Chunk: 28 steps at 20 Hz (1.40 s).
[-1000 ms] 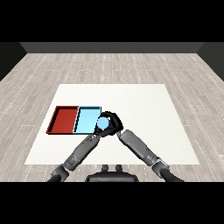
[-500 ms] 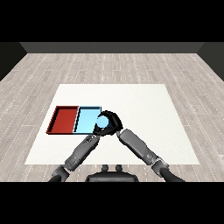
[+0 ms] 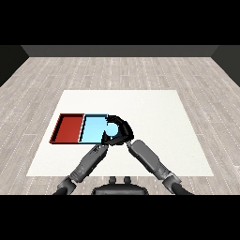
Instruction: Pick the blue can and put it in the blue box
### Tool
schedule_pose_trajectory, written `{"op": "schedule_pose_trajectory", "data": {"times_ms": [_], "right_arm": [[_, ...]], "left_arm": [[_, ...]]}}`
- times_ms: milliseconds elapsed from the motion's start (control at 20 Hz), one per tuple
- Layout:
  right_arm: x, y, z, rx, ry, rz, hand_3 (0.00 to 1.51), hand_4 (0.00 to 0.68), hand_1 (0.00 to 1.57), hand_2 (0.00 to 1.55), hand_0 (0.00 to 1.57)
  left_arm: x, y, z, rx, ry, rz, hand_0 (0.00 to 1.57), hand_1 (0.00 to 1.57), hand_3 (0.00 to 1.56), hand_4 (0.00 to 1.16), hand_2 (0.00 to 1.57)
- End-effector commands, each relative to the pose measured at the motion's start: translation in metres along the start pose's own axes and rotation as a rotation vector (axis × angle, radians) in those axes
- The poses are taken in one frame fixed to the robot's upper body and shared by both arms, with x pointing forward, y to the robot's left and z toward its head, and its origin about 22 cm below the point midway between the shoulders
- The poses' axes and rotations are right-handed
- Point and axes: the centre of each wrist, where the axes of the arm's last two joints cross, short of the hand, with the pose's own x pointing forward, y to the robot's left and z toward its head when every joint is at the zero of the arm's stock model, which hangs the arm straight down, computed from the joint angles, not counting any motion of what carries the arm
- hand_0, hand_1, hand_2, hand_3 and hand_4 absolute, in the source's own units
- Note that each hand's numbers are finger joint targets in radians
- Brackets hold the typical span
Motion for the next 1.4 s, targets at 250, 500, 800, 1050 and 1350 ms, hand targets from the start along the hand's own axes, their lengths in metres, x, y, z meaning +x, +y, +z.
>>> {"op": "schedule_pose_trajectory", "data": {"times_ms": [250,500,800,1050,1350], "right_arm": [[0.016,0.005,0.013,-0.012,-0.013,-0.023,0.0,0.0,0.0,0.0,0.0],[-0.004,-0.035,-0.004,-0.048,0.001,-0.083,0.0,0.0,0.0,0.0,0.0],[0.021,-0.051,0.023,-0.049,-0.022,-0.057,0.0,0.0,0.0,0.0,0.0],[0.043,-0.067,0.055,-0.118,-0.088,-0.039,0.0,0.0,0.0,0.0,0.0],[0.055,-0.094,0.101,-0.223,-0.147,-0.078,0.0,0.0,0.0,0.0,0.0]], "left_arm": [[-0.004,-0.003,-0.007,0.005,0.008,-0.031,1.57,1.57,1.49,1.14,1.56],[-0.014,0.006,0.009,0.0,-0.023,-0.043,1.57,1.57,1.51,1.13,1.57],[-0.002,0.009,0.008,0.031,-0.02,-0.079,1.57,1.57,1.5,1.13,1.57],[-0.004,0.036,-0.008,0.05,-0.027,-0.093,1.57,1.57,1.49,1.12,1.57],[-0.007,0.044,-0.015,0.072,0.009,-0.154,1.57,1.57,1.49,1.12,1.57]]}}
